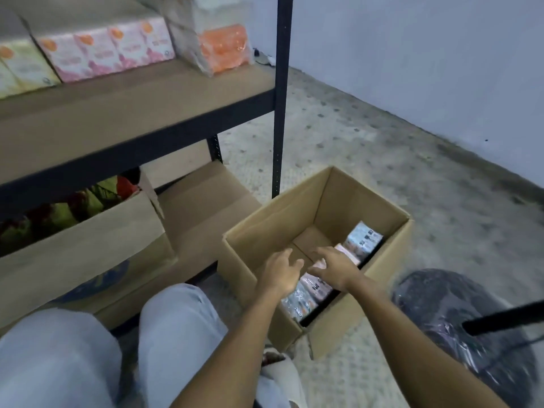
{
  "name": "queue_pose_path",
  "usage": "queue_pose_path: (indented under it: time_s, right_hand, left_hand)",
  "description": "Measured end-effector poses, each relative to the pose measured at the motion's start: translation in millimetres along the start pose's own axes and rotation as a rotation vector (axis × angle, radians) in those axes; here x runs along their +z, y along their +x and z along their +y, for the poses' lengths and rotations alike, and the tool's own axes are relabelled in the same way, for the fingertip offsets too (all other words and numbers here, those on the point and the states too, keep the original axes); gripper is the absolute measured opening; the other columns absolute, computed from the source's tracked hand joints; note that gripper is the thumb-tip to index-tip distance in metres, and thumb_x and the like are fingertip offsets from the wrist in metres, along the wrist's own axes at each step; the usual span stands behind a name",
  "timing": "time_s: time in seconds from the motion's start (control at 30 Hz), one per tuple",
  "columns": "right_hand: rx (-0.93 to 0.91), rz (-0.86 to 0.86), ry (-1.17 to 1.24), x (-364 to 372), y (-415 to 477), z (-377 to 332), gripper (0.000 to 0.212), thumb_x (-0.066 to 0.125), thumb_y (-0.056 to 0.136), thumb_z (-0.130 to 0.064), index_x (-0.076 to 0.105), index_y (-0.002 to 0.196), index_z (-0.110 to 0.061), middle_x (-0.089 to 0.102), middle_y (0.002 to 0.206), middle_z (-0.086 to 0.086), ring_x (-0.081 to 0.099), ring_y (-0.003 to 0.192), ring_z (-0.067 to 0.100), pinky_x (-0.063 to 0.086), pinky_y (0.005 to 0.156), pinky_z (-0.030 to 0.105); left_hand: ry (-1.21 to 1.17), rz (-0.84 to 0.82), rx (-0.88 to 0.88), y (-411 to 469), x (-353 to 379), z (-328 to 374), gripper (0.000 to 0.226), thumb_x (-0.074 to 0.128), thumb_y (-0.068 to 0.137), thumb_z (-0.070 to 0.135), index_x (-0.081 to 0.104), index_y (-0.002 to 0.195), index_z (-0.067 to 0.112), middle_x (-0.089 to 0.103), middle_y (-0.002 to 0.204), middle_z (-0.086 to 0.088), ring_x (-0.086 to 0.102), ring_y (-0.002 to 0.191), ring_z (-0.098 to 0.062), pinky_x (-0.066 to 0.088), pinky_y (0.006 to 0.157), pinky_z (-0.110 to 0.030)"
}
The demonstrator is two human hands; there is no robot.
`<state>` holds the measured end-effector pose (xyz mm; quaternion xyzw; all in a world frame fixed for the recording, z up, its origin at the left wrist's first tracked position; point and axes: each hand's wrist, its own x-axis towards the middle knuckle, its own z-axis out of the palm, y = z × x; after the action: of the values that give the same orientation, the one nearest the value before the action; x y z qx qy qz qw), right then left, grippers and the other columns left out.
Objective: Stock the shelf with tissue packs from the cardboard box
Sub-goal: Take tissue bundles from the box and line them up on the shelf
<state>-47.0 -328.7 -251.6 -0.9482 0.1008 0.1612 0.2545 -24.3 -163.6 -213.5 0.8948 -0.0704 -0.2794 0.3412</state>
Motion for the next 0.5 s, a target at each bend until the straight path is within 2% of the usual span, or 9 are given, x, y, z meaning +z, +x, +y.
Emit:
queue_pose_path:
  time_s: [0.17, 0.27, 0.4, 0.5]
  right_hand:
    - [0.036, -0.186, -0.078, 10.4, 24.5, 1.8, 0.071, 0.073, 0.078, -0.036, 0.042, 0.140, -0.024, 0.047, 0.137, 0.011, 0.039, 0.129, 0.028, 0.035, 0.106, 0.033]
    - [0.060, -0.267, -0.155, 16.8, 34.9, 6.9, 0.076, 0.077, 0.071, -0.031, 0.041, 0.139, -0.031, 0.044, 0.135, 0.010, 0.034, 0.129, 0.031, 0.037, 0.104, 0.036]
    - [0.064, -0.325, -0.298, 19.1, 38.4, 10.1, 0.083, 0.078, 0.063, -0.025, 0.040, 0.136, -0.039, 0.037, 0.133, 0.005, 0.028, 0.127, 0.032, 0.041, 0.098, 0.045]
    - [0.053, -0.351, -0.385, 21.2, 38.4, 11.2, 0.085, 0.082, 0.058, -0.031, 0.043, 0.133, -0.040, 0.034, 0.137, 0.002, 0.024, 0.128, 0.030, 0.037, 0.095, 0.050]
  left_hand:
    - [0.017, -0.101, -0.170, 31.6, 19.8, -3.6, 0.055, 0.045, 0.095, 0.041, 0.040, 0.144, 0.017, 0.044, 0.146, -0.015, 0.044, 0.131, -0.032, 0.036, 0.109, -0.040]
    - [0.023, -0.160, -0.256, 46.2, 25.9, -6.5, 0.059, 0.047, 0.094, 0.045, 0.039, 0.145, 0.016, 0.040, 0.149, -0.014, 0.040, 0.135, -0.031, 0.035, 0.109, -0.035]
    - [0.036, -0.237, -0.291, 57.5, 34.0, -10.6, 0.061, 0.041, 0.098, 0.047, 0.038, 0.145, 0.009, 0.037, 0.151, -0.015, 0.037, 0.136, -0.032, 0.034, 0.109, -0.034]
    - [0.082, -0.289, -0.301, 61.0, 45.6, -15.8, 0.050, 0.040, 0.100, 0.039, 0.049, 0.137, 0.007, 0.047, 0.143, -0.018, 0.046, 0.129, -0.034, 0.038, 0.106, -0.037]
